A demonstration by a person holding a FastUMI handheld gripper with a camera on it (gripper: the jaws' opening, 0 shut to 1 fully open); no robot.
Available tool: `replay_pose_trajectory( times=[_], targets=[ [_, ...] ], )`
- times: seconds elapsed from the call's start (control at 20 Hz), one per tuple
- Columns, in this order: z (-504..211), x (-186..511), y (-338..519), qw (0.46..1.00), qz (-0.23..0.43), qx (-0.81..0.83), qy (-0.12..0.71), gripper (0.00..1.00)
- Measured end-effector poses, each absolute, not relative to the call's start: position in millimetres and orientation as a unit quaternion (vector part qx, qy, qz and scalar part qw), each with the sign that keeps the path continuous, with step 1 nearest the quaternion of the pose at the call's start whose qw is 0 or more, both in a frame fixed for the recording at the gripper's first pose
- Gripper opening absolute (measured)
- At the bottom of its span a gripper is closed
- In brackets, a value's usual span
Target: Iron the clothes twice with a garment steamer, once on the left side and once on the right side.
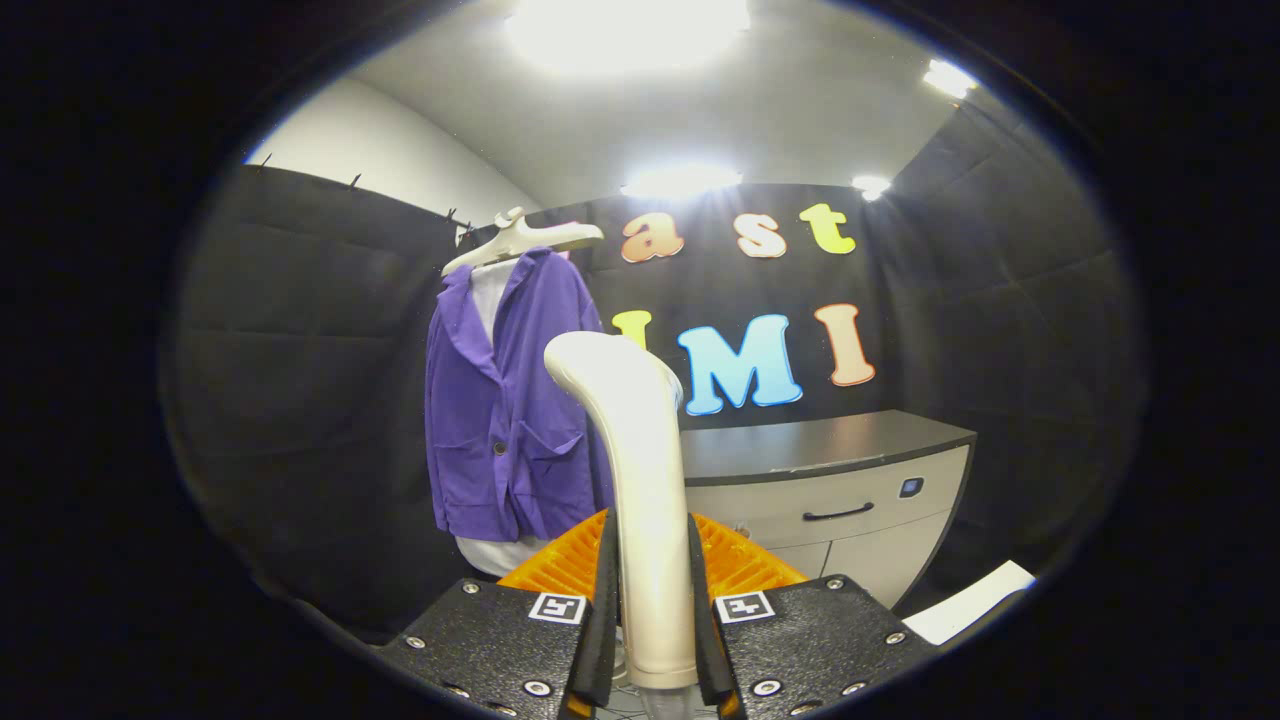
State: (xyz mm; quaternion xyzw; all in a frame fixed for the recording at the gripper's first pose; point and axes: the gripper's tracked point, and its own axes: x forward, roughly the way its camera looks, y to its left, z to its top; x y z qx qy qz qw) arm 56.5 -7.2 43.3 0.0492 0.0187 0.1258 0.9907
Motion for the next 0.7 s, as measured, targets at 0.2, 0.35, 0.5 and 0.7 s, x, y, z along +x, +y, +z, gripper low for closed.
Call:
replay_pose_trajectory(
  times=[0.2, 0.35, 0.5, 0.7],
  targets=[
    [44.4, 46.2, -56.3, 0.994, 0.095, 0.047, 0.014, 0.33],
    [39.8, 39.4, -75.1, 0.996, 0.07, 0.049, 0.016, 0.33],
    [34.9, 33.9, -80.0, 0.997, 0.055, 0.052, 0.024, 0.33],
    [33.8, 26.7, -68.8, 0.997, 0.052, 0.055, 0.027, 0.33]
  ],
)
